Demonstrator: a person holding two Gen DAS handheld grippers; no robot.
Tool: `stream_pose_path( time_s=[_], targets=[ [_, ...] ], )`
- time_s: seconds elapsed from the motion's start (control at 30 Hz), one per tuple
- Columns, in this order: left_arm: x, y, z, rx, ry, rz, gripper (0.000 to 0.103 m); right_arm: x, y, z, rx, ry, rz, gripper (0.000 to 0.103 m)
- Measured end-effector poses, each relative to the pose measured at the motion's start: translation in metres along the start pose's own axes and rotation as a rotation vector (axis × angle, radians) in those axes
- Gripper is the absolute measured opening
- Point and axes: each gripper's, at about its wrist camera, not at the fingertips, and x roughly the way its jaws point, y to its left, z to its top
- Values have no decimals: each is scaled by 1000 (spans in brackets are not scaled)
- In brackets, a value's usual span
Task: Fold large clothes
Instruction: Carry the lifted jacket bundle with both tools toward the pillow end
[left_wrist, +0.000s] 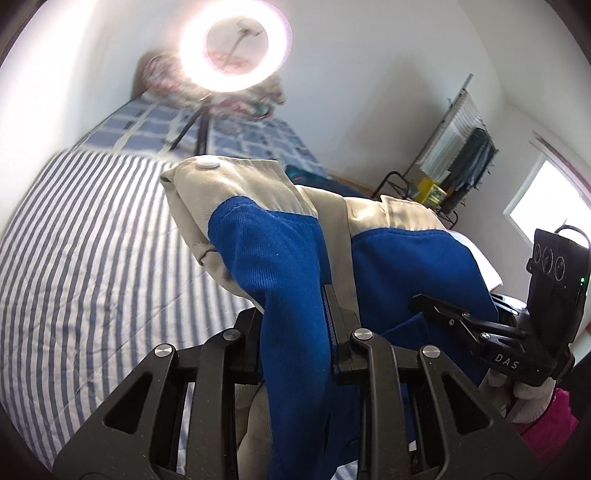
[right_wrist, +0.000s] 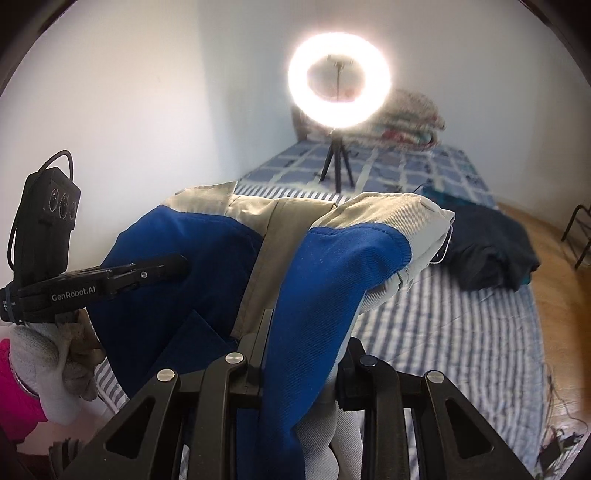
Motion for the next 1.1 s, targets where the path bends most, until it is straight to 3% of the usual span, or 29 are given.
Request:
stream_pose_path(
  time_s=[0.37,0.53,0.87,1.1],
  targets=[
    [15,-79,39,129,-28,-55,23,-54,-42,16,-6,-81,-73,25],
    [41,-101,62,150,-19,-85,23,-64,-68,28,2,-95,-101,25],
    [126,-116,122,115,3,-139,23,-35,-140,79,42,-112,-157,25],
    [210,-129,181,134,-10,-167,23,3,-206,127,59,-130,-203,25]
  ],
)
